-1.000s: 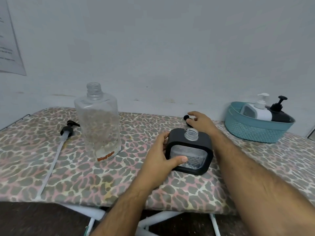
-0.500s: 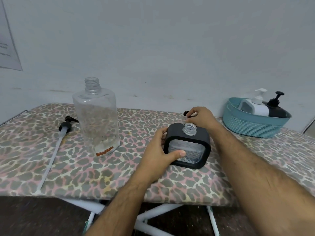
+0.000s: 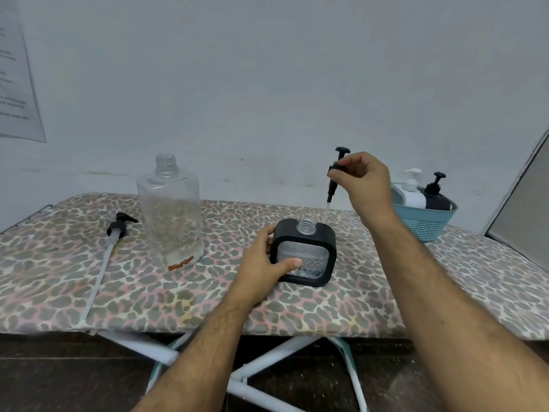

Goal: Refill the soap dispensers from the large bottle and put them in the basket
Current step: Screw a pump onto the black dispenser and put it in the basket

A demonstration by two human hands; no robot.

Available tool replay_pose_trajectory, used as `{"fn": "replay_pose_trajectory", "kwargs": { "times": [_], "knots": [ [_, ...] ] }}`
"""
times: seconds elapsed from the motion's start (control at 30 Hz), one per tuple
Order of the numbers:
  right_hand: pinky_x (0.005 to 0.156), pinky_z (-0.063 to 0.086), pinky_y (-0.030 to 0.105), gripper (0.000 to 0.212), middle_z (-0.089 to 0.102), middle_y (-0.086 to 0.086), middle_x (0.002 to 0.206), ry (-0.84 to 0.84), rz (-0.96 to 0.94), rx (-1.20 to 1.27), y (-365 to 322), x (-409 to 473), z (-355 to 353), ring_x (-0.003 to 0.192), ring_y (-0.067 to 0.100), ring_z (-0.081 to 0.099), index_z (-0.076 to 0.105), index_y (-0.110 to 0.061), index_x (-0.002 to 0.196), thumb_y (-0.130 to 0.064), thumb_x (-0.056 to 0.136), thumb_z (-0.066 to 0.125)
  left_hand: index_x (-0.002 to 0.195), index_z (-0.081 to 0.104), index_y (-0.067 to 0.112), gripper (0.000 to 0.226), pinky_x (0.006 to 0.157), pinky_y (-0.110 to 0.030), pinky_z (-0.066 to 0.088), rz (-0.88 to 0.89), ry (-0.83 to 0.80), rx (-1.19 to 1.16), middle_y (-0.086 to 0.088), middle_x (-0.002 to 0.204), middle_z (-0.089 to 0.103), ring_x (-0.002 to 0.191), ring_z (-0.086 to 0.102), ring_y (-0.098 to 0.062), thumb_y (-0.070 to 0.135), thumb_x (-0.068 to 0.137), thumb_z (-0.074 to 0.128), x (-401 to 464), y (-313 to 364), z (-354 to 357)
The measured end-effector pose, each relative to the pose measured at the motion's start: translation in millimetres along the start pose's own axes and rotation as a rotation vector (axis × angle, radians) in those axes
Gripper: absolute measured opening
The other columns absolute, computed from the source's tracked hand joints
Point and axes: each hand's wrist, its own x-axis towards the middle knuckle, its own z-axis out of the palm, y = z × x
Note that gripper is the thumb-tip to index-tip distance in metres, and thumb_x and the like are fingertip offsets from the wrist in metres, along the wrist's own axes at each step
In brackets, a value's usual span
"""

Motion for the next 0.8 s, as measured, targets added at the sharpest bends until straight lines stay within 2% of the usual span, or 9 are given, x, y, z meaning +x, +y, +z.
{"fn": "replay_pose_trajectory", "kwargs": {
  "times": [0.1,0.23,0.37,0.43,0.57,0.8],
  "knots": [
    [0.078,0.055,0.024,0.023,0.073,0.003,0.085,0.015,-0.069,0.116,-28.6,-8.8,-1.3,0.081,0.012,0.071,0.066,-0.016,0.085,0.004,0.079,0.076,0.138,0.042,0.032,0.073,0.091,-0.026,0.052,-0.004,0.005,0.002,0.011,0.123,0.059,0.108,0.059,-0.001,0.022,0.077,0.083,-0.6,0.1,-0.2],
    [0.078,0.055,0.024,0.025,0.073,0.005,0.086,-0.036,-0.111,0.189,-51.6,-23.7,5.8,0.082,0.013,0.071,0.065,-0.015,0.084,0.008,0.079,0.074,0.139,0.041,0.031,0.075,0.087,-0.021,0.052,-0.002,0.006,-0.004,0.010,0.122,0.059,0.105,0.058,0.002,0.021,0.078,0.082,-1.6,2.3,0.0],
    [0.080,0.057,0.027,0.027,0.074,0.006,0.088,-0.084,-0.123,0.172,-56.4,-37.8,14.4,0.085,0.017,0.072,0.066,-0.016,0.084,0.009,0.079,0.074,0.139,0.041,0.031,0.074,0.072,-0.009,0.049,-0.002,0.002,-0.023,0.016,0.115,0.057,0.099,0.057,0.006,0.018,0.079,0.081,-4.5,6.9,0.0],
    [0.082,0.057,0.027,0.027,0.074,0.007,0.088,-0.103,-0.107,0.144,-54.9,-44.6,17.4,0.085,0.017,0.072,0.066,-0.016,0.084,0.009,0.079,0.074,0.139,0.041,0.031,0.073,0.068,-0.006,0.047,0.001,0.007,-0.026,0.018,0.112,0.057,0.098,0.057,0.007,0.018,0.079,0.081,-5.2,8.3,-1.3],
    [0.078,0.056,0.023,0.026,0.074,0.004,0.086,-0.119,-0.064,0.111,-47.7,-57.1,17.9,0.083,0.014,0.072,0.067,-0.017,0.082,0.008,0.079,0.075,0.136,0.043,0.032,0.071,0.070,-0.009,0.048,0.008,0.010,-0.035,0.012,0.115,0.059,0.099,0.058,0.004,0.017,0.078,0.082,-5.1,7.6,-0.9],
    [0.079,0.057,0.025,0.026,0.075,0.001,0.084,-0.132,0.000,0.068,-28.9,-74.1,17.2,0.083,0.014,0.072,0.068,-0.018,0.081,0.006,0.078,0.077,0.136,0.044,0.029,0.070,0.070,-0.010,0.050,0.014,0.009,-0.067,0.010,0.114,0.060,0.100,0.060,0.002,0.016,0.079,0.081,-4.8,6.7,-0.9]
  ]
}}
